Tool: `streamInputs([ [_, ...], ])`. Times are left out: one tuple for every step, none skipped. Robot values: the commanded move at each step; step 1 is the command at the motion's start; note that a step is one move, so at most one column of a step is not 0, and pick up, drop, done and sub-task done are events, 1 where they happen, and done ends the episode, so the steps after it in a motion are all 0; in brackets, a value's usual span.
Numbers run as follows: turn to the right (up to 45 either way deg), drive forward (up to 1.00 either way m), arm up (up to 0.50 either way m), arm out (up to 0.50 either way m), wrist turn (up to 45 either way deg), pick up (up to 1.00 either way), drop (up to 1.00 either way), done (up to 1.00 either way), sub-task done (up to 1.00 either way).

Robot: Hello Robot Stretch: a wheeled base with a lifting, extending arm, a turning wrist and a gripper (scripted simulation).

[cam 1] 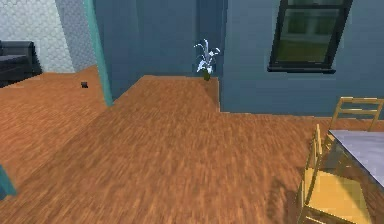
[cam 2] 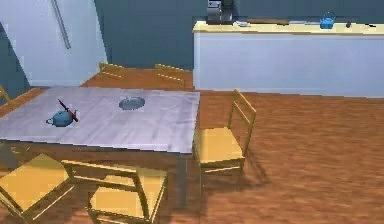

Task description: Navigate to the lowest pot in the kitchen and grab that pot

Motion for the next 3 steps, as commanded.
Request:
streamInputs([
  [3.0,0.0,0.0,0.0,0.0,0.0,0.0,0.0,0.0],
  [0.0,0.7,0.0,0.0,0.0,0.0,0.0,0.0,0.0],
  [45.0,0.0,0.0,0.0,0.0,0.0,0.0,0.0,0.0],
])
